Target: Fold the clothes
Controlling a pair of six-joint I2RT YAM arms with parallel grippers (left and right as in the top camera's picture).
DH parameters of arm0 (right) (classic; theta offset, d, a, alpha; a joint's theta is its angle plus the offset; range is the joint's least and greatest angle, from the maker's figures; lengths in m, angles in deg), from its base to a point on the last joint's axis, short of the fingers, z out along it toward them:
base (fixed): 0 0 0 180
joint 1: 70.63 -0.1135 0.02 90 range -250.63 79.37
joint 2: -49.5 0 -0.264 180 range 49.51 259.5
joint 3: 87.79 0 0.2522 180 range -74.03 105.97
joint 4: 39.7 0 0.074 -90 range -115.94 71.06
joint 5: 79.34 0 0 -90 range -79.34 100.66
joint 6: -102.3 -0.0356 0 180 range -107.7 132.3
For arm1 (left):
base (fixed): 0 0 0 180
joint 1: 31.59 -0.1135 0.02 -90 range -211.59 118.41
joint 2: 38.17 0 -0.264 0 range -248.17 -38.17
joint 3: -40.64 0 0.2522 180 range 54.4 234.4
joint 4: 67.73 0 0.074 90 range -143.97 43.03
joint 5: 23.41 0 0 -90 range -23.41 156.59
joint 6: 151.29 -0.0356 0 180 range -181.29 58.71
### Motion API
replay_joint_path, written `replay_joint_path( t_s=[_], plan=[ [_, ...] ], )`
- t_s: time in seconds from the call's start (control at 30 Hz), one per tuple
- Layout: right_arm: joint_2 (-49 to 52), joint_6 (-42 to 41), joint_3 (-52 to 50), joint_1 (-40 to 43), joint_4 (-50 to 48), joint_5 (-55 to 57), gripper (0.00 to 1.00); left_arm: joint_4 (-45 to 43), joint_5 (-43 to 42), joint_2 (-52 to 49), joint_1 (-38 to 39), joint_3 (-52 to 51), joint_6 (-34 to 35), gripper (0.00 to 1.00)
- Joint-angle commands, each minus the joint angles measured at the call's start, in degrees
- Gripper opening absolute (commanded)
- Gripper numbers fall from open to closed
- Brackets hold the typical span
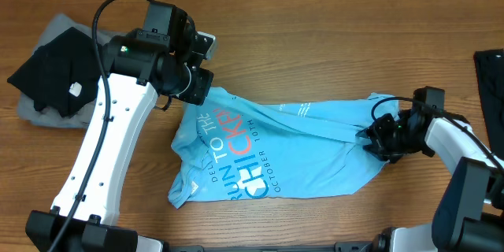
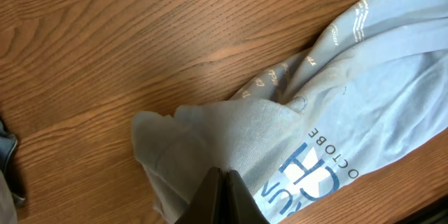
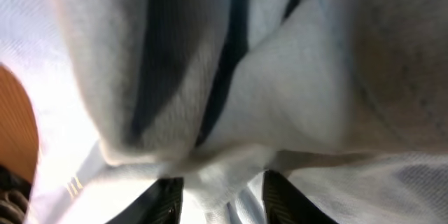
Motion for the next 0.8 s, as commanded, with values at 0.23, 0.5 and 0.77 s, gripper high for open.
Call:
replay_joint_path(
  t_s=[0.23, 0.5, 0.77],
  plan=[
    [-1.2, -2.6, -0.8, -0.5, -1.2, 4.1, 0.17, -0.2, -0.5, 1.5, 0.1, 0.8, 0.2, 0.04],
    [-1.2, -2.6, -1.2, -1.6, 0.6, 3.3, 0.31, -0.4, -0.5, 1.5, 0.1, 0.8, 0.2, 0.04],
    [-1.1, -8.6, -4.9, -1.7, -5.2, 3.7, 0.38, -0.2, -0.5, 1.5, 0.1, 0.8, 0.2, 0.04]
  ],
)
